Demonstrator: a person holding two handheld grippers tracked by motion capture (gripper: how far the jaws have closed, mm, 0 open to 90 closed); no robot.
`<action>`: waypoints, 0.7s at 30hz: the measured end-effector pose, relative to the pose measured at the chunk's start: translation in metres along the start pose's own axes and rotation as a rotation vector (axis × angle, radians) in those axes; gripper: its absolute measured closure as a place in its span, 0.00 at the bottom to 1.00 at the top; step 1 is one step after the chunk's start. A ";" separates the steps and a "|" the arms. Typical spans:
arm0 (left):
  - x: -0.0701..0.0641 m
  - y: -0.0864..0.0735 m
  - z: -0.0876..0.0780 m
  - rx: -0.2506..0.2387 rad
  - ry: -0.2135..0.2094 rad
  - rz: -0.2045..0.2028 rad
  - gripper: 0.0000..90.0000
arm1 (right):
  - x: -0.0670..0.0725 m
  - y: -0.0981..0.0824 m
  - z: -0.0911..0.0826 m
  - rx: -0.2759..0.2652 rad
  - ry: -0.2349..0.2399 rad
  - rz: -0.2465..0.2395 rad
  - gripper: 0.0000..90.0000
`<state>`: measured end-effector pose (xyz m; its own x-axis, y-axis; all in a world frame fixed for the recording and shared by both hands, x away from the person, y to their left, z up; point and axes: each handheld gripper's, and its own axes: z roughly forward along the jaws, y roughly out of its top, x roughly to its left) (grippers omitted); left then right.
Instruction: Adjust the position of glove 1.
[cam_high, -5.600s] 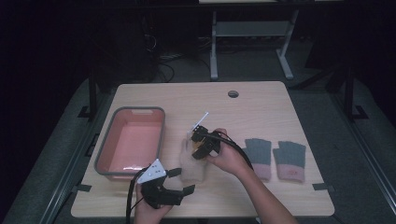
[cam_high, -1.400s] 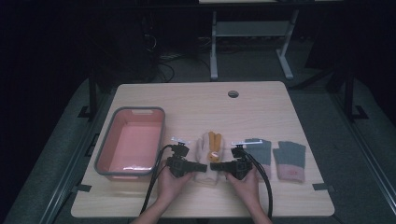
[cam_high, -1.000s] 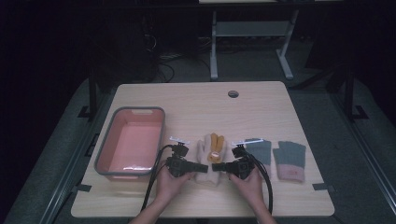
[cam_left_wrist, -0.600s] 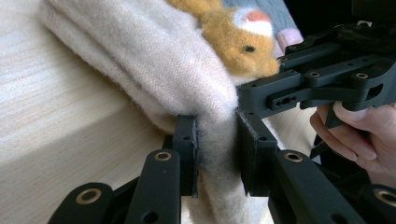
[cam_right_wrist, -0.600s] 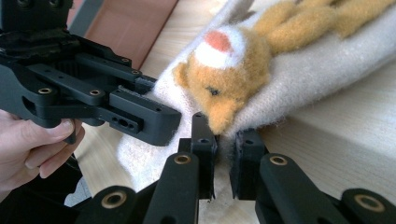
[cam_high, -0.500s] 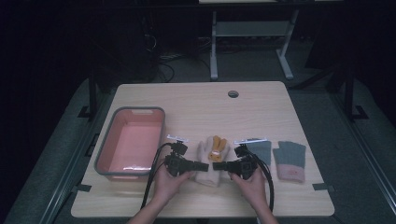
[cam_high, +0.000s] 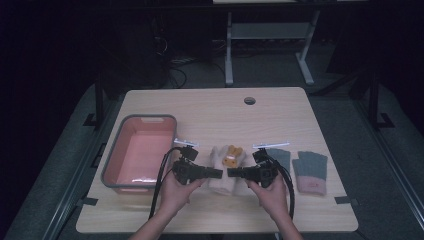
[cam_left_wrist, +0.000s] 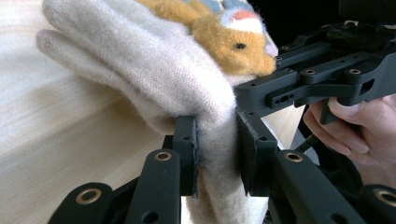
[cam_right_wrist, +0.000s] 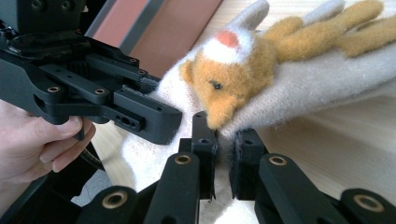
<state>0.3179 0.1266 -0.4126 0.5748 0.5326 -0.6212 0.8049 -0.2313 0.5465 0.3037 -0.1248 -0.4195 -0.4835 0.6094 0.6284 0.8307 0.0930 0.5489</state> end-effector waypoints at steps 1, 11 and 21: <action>-0.001 0.001 -0.002 -0.006 -0.001 0.000 0.79 | 0.001 0.001 0.000 0.001 0.001 -0.003 0.91; -0.005 0.011 -0.024 -0.047 -0.009 0.019 0.79 | 0.017 0.021 -0.003 0.000 0.013 -0.035 0.92; -0.006 0.020 -0.047 -0.083 -0.001 0.036 0.79 | 0.034 0.043 0.000 0.014 0.031 -0.064 0.92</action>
<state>0.3233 0.1568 -0.3716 0.6035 0.5241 -0.6010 0.7688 -0.1824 0.6129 0.3229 -0.1005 -0.3749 -0.5439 0.5769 0.6094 0.8014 0.1419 0.5810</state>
